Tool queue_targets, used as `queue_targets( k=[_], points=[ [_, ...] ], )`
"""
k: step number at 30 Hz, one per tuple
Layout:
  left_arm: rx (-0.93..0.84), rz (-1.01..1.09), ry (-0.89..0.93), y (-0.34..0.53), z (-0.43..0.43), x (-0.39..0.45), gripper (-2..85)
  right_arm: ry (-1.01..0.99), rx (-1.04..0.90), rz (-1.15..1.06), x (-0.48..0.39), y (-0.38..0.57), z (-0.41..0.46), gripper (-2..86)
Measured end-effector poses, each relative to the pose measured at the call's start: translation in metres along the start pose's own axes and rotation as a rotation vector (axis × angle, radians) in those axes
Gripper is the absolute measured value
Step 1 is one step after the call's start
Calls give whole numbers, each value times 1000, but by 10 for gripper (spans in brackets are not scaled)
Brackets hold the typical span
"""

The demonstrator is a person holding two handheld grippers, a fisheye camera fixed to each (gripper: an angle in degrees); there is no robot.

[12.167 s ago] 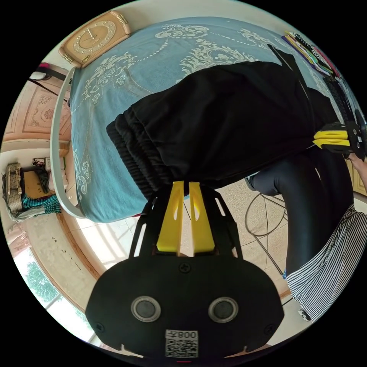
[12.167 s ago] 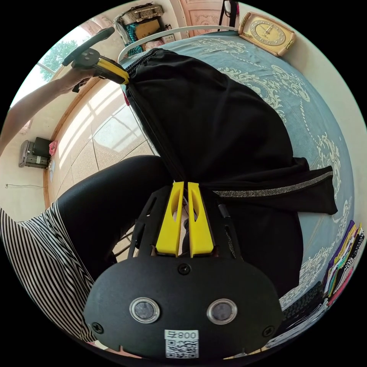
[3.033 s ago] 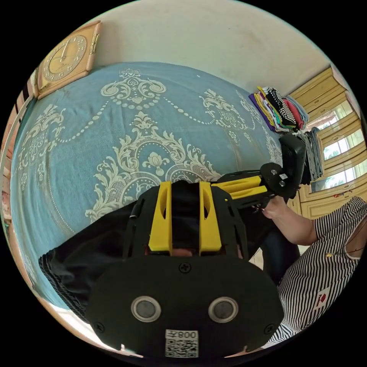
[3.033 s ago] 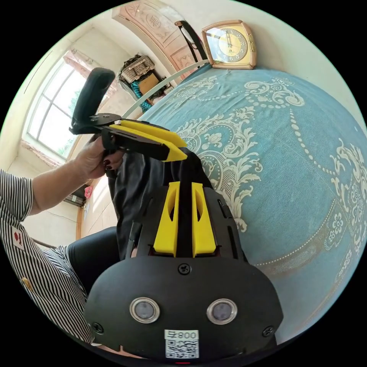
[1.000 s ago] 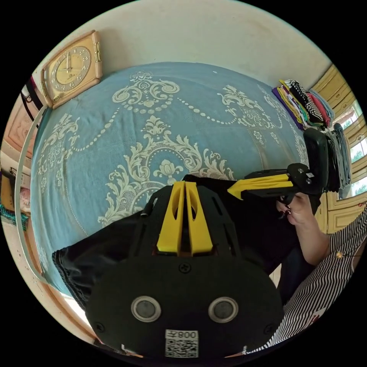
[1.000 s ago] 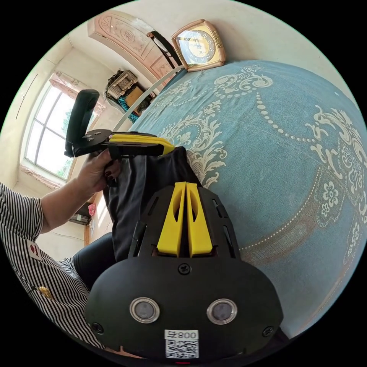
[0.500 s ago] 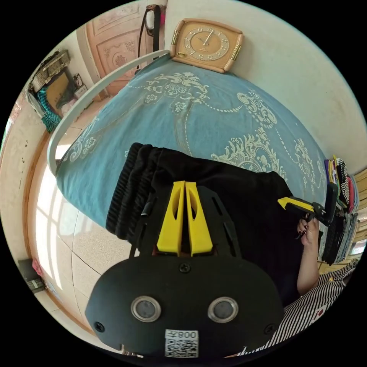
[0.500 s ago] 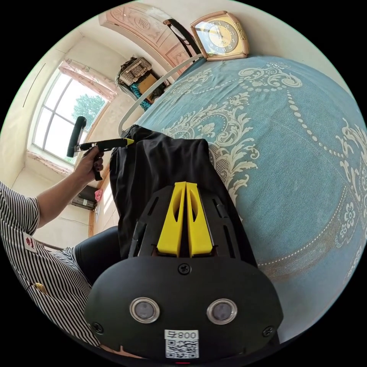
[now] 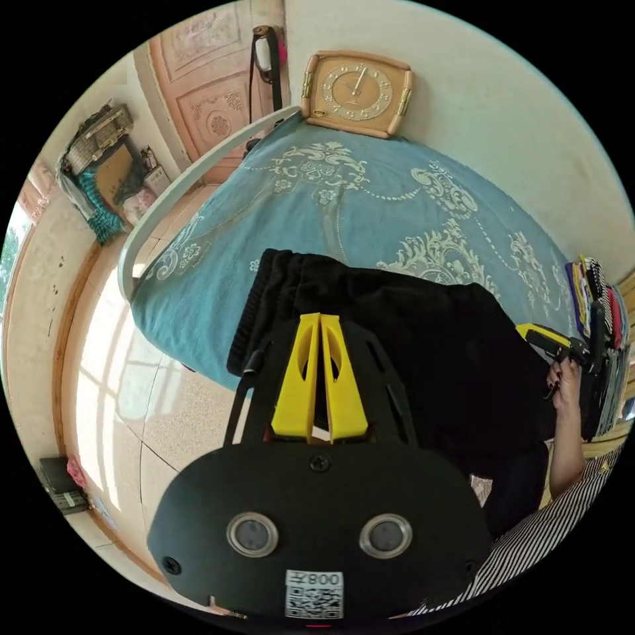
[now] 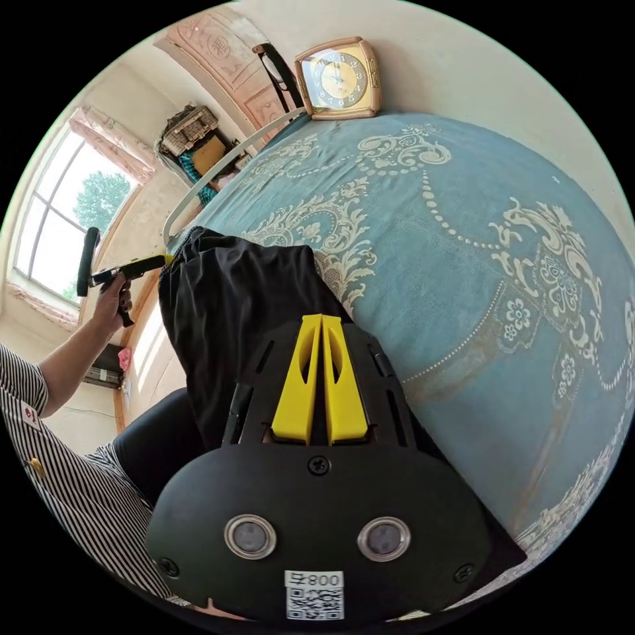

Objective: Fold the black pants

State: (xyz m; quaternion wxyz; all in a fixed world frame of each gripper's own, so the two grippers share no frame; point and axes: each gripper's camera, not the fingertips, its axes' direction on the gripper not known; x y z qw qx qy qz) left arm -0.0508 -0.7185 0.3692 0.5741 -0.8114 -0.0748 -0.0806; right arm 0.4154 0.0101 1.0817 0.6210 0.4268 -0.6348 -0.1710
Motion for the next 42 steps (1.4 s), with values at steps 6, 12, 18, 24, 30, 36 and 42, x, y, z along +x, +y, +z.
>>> queue_targets(
  k=[6,12,18,24,30,36,42],
  points=[
    [-31,273,277,-12,29,102,1,124,-65,121,-6,37,-29,1],
    [-190,331,289,-27,80,144,1,107,-91,192,-8,26,-34,0],
    [-164,389,461,-35,63,179,1,153,-45,227,-33,26,-68,0],
    [-214,595,472,-60,87,283,2,191,-54,231,-50,17,-80,1],
    [-234,605,428,-82,97,319,2,111,-5,291,-58,2,-104,1],
    [-203,616,524,-70,75,340,1,126,57,327,-85,21,-150,1],
    [-262,661,486,-87,92,396,2,57,61,425,-81,24,-163,0]
  ],
)
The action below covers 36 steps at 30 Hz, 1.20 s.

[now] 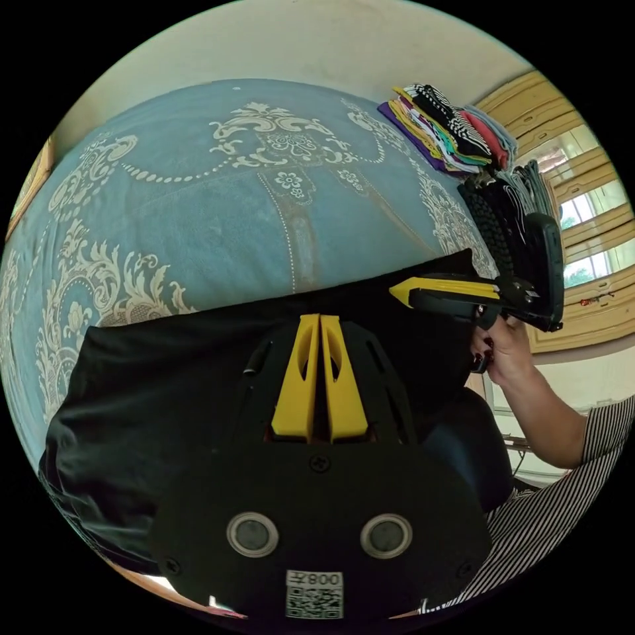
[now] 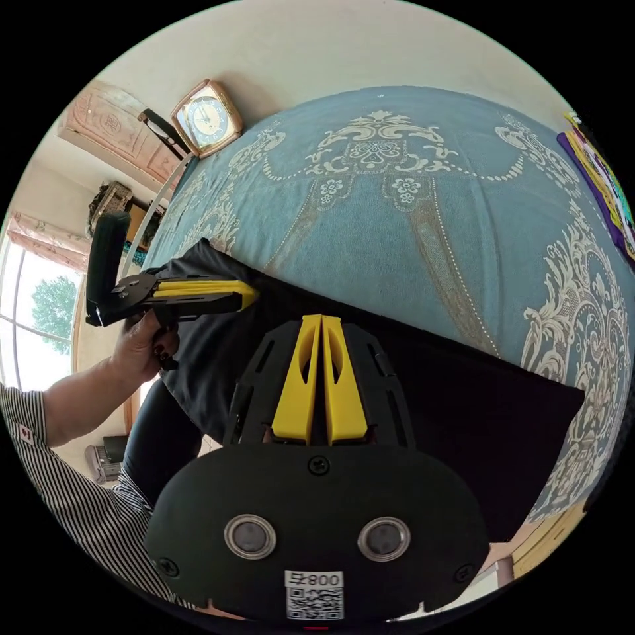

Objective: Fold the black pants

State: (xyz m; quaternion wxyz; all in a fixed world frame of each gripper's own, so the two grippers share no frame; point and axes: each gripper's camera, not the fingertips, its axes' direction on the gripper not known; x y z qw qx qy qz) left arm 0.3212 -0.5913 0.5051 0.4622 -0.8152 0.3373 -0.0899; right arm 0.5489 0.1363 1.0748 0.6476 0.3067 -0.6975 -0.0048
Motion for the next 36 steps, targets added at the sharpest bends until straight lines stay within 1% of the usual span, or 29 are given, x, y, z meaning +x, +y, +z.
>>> queue_targets(
  k=[2,6,9,10,12,15,18,22,25,28,32,34,36],
  points=[
    [-3,-15,0,-9,-5,7,2,6,35,12,-8,2,-17,0],
    [30,29,8,-18,-11,31,2,49,101,46,-19,17,-46,1],
    [-7,50,6,-37,3,48,2,45,90,84,-19,13,-48,1],
    [-44,47,-10,-46,13,52,2,53,86,86,-19,11,-47,1],
    [-29,44,-12,-55,11,58,3,23,88,97,-24,6,-54,2],
    [4,80,0,-64,2,77,4,12,103,64,-37,9,-73,4],
    [10,162,5,-76,3,100,10,11,130,29,-51,21,-93,10],
    [-72,278,-86,-98,25,133,17,54,120,-3,-68,26,-101,27],
    [-89,318,-128,-108,30,148,13,112,77,-60,-87,23,-99,29],
    [-88,312,-113,-116,27,154,7,136,69,-80,-98,21,-101,17],
    [-13,299,-99,-125,12,167,4,136,94,-82,-111,18,-120,7],
    [-1,296,-112,-129,12,172,3,147,117,-80,-116,17,-129,5],
    [-18,288,-112,-133,18,174,3,148,91,-76,-119,11,-127,4]
  ],
)
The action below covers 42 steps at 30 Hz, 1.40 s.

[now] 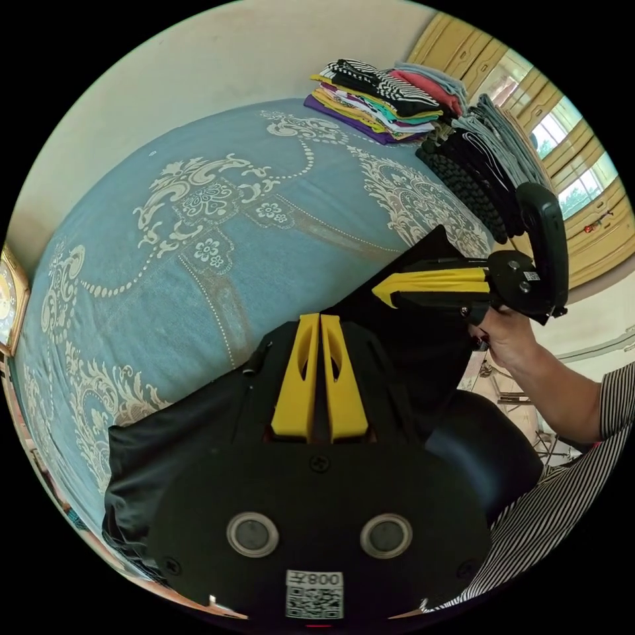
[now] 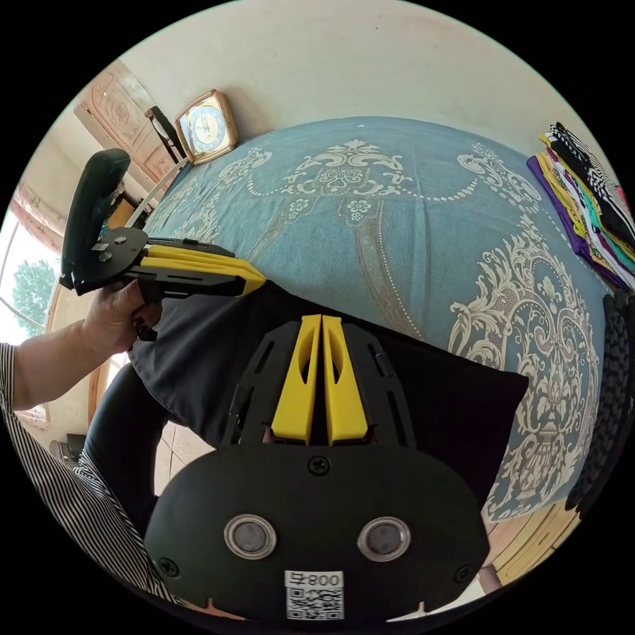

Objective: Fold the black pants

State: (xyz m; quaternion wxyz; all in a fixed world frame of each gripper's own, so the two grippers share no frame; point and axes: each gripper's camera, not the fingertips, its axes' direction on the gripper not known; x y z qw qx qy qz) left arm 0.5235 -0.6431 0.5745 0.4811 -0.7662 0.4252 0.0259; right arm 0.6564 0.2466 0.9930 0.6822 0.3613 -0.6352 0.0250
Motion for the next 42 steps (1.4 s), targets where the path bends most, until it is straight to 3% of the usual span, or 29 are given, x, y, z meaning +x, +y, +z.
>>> queue_targets(
  k=[7,10,13,19,26,35,42],
  points=[
    [34,-28,-8,-12,-6,9,6,-54,55,54,4,-1,-32,6],
    [-45,-28,-11,-21,7,9,12,-66,86,133,17,6,-48,10],
    [31,-27,45,-26,-6,12,28,-106,103,218,35,23,-71,21],
    [41,163,253,-73,-4,47,94,-48,203,525,96,117,-142,61],
    [-84,411,271,-153,31,115,118,-94,228,771,137,194,-174,76],
    [-176,503,151,-195,65,158,94,-141,249,825,153,198,-166,76],
    [-182,525,170,-183,61,159,37,-167,281,819,155,207,-163,50]
  ],
)
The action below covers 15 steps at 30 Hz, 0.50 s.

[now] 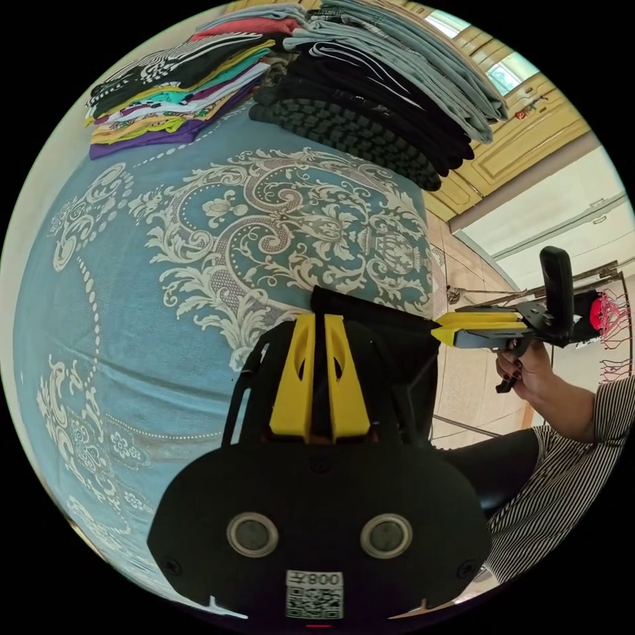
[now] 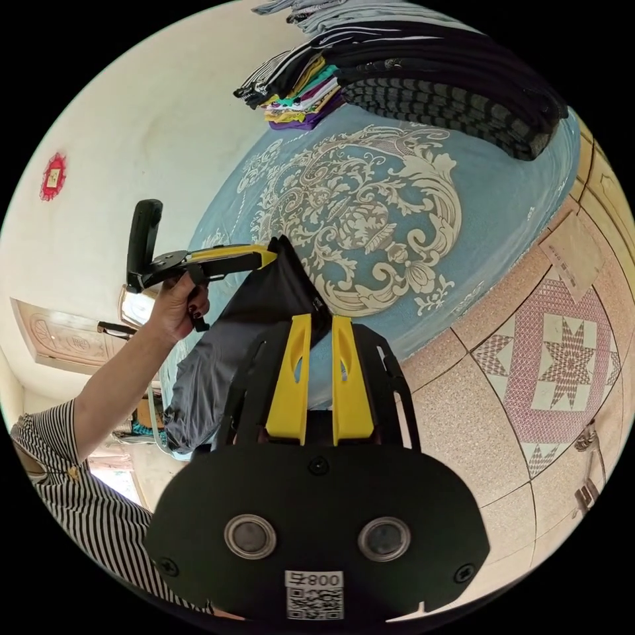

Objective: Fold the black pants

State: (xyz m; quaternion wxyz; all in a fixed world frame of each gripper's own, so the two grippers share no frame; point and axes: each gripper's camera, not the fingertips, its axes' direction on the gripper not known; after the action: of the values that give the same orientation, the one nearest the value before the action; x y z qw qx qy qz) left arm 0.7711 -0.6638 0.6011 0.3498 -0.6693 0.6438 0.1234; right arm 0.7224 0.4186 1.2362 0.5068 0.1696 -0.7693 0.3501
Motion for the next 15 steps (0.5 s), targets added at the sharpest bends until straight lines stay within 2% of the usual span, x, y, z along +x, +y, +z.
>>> queue_targets(
  k=[7,15],
  points=[
    [55,-4,12,24,-31,5,22,-44,4,-16,10,7,-8,37],
    [182,9,40,88,-98,5,22,-239,66,-138,-3,38,-40,33]
  ],
)
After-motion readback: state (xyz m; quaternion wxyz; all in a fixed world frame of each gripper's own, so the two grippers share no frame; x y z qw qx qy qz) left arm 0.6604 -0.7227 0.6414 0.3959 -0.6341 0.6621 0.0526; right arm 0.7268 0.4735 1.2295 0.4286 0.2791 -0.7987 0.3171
